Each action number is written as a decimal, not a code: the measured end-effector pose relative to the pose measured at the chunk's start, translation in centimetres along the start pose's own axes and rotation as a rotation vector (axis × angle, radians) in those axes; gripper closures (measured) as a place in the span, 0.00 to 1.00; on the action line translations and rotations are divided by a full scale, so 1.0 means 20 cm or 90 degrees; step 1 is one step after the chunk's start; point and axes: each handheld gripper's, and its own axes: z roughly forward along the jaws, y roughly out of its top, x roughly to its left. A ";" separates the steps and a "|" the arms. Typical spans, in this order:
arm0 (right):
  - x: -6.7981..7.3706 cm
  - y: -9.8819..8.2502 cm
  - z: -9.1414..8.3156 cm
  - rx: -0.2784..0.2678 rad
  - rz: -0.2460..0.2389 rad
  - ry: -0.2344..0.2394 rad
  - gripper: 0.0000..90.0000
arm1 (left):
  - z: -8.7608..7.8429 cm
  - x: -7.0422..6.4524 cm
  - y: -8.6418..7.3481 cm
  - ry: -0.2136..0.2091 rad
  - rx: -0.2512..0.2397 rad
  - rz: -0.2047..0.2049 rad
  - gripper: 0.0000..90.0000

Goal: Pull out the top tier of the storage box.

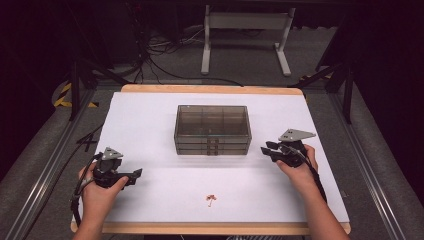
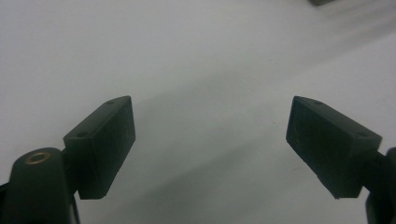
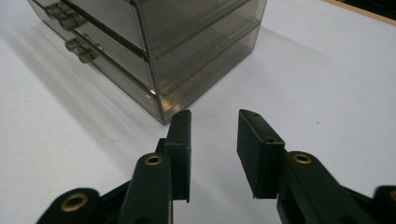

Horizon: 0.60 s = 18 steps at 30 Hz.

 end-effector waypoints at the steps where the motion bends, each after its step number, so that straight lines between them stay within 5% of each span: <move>1: 0.00 0.00 0.00 0.005 0.001 0.006 0.71 | -0.01 0.00 0.00 -0.010 0.005 0.004 0.17; 5: 0.00 0.01 0.00 0.015 -0.016 0.022 0.69 | -0.03 -0.01 0.02 -0.021 -0.003 0.029 0.16; 11: -0.02 0.01 -0.02 0.022 -0.010 0.040 0.66 | -0.05 -0.02 0.00 -0.107 -0.044 0.029 0.12; 18: -0.01 0.02 -0.02 0.024 -0.022 0.040 0.64 | -0.04 -0.03 0.00 -0.082 -0.054 0.010 0.12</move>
